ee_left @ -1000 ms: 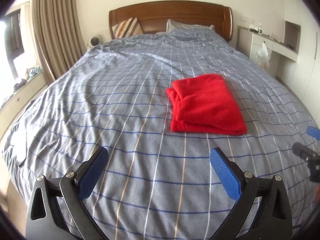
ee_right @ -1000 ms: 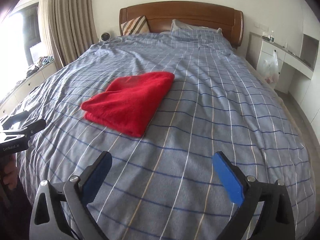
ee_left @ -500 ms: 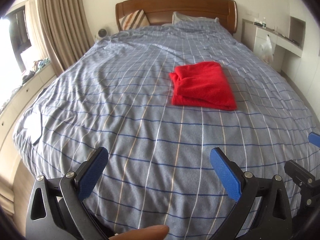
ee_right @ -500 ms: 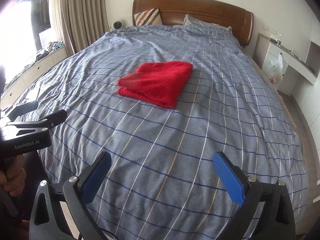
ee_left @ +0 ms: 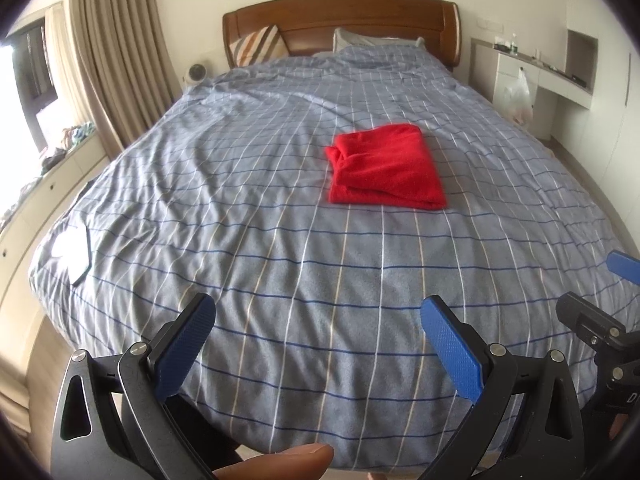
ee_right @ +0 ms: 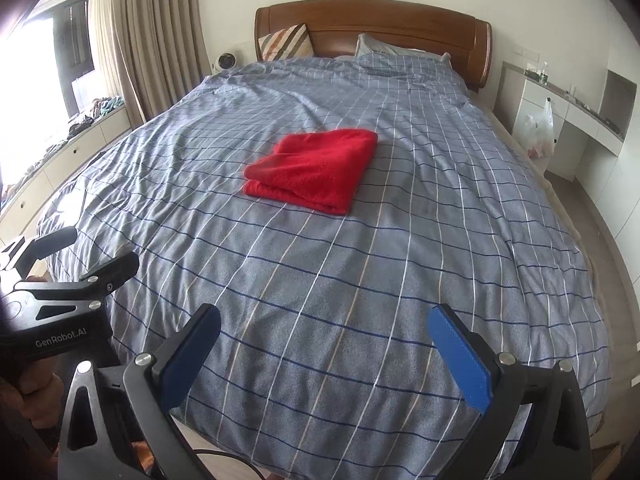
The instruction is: Fold small clothes
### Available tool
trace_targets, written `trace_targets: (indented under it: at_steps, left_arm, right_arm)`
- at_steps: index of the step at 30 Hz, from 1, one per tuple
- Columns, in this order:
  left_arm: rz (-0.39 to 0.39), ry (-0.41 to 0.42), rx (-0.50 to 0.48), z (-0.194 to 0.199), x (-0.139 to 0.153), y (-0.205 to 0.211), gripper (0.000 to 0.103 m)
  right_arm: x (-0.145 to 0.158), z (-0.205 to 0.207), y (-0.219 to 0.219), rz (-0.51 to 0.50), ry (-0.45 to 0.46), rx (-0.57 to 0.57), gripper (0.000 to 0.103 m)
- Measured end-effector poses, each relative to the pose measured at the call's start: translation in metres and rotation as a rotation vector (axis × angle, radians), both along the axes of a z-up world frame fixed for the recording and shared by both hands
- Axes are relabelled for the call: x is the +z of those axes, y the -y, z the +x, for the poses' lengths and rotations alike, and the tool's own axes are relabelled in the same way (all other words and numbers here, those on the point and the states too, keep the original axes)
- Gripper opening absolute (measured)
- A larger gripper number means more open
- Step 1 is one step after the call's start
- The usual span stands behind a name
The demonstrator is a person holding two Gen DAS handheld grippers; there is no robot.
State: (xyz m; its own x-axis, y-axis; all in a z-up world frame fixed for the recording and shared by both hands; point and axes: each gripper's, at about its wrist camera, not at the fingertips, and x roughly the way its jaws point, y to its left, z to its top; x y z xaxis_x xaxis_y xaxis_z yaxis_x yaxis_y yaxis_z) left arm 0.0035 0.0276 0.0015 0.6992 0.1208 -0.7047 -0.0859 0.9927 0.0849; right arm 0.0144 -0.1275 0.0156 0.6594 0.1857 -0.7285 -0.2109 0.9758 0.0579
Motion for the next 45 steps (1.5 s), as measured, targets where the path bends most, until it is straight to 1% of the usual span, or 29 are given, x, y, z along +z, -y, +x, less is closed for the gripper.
trace_targets:
  at_steps: [3, 5, 7, 10, 14, 18, 24, 30, 45]
  left_arm:
    - [-0.004, -0.001, 0.008, -0.002, 0.001, 0.0, 0.103]
    - [0.005, -0.005, 0.021, -0.003, 0.002, 0.001, 0.103]
    - [-0.002, -0.01, 0.02, -0.004, 0.002, 0.001, 0.103]
    - [-0.015, -0.013, 0.012, -0.006, 0.004, 0.002, 0.103]
    - [0.002, -0.01, 0.001, -0.008, 0.007, 0.006, 0.103]
    - [0.007, -0.011, 0.004, -0.009, 0.009, 0.006, 0.103]
    - [-0.01, -0.001, 0.023, -0.01, 0.012, 0.002, 0.103]
    - [-0.016, -0.005, 0.039, -0.009, 0.012, -0.001, 0.103]
    - [-0.016, -0.022, 0.035, -0.006, 0.012, 0.0, 0.103]
  right_arm:
    - [0.007, -0.003, 0.004, 0.032, 0.008, -0.022, 0.102]
    - [0.011, -0.005, 0.003, 0.038, 0.015, -0.026, 0.102]
    - [0.014, -0.006, 0.003, 0.039, 0.02, -0.026, 0.102]
    - [0.018, -0.007, -0.001, 0.02, 0.024, -0.022, 0.102]
    - [0.02, -0.008, -0.005, 0.007, 0.016, -0.011, 0.102]
    - [0.021, -0.009, -0.008, 0.004, 0.017, -0.005, 0.102]
    - [0.026, -0.01, -0.009, -0.007, 0.028, -0.013, 0.102]
    - [0.027, -0.009, -0.009, -0.011, 0.03, -0.015, 0.102]
    - [0.028, -0.006, -0.013, -0.012, 0.03, -0.012, 0.102]
